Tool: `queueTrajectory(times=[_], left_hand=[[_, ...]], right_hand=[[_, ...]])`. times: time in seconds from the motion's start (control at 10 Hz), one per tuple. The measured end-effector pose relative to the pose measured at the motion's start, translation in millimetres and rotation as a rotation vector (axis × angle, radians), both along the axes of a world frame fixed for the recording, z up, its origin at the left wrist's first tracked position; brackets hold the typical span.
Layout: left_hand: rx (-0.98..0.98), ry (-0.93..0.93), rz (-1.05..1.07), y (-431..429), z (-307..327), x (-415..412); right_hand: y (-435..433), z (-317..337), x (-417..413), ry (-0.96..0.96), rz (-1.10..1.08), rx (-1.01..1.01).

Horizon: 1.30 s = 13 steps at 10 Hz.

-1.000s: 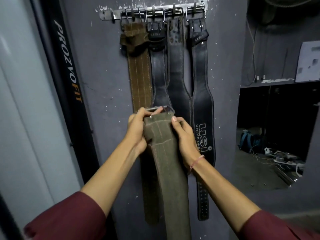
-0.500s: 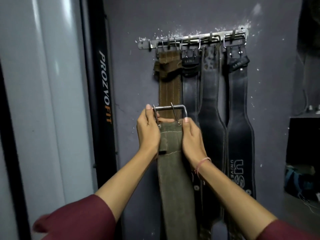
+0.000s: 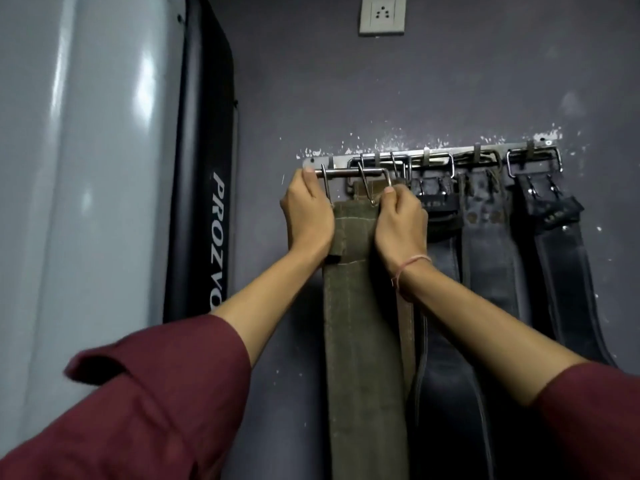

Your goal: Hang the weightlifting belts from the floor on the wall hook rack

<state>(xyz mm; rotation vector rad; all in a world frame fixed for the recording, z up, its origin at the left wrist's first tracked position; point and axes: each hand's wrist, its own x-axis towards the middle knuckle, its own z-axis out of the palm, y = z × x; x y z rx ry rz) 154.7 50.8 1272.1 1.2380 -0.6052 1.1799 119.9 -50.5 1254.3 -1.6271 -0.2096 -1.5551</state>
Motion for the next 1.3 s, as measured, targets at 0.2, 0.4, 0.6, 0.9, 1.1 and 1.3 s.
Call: queueTrajectory(times=[0.2, 0.4, 0.6, 0.9, 1.1, 1.3], left_hand=[[0.11, 0.054, 0.212, 8.9, 72.9, 55.9], [0.181, 0.137, 0.248, 11.4, 104.0, 86.4], [0.168, 0.238, 0.242, 0.5, 99.6, 109.8], [0.177, 0.205, 0.374, -3.9, 75.8, 98.0], [0.254, 0.21, 0.351, 3.1, 45.7, 90.9], [0.149, 0.244, 0.401, -6.1, 13.3, 65.0]], right_hand=[[8.1, 66.4, 34.8, 0.07, -0.098, 0.023], [12.6, 96.1, 61.6, 0.118, -0.119, 0.068], [2.7, 91.6, 80.7, 0.116, -0.157, 0.11], [0.1, 81.9, 81.7, 0.099, -0.263, 0.037], [-1.7, 73.7, 71.6, 0.141, -0.191, -0.007], [-6.2, 29.8, 51.5, -0.075, -0.178, -0.001]])
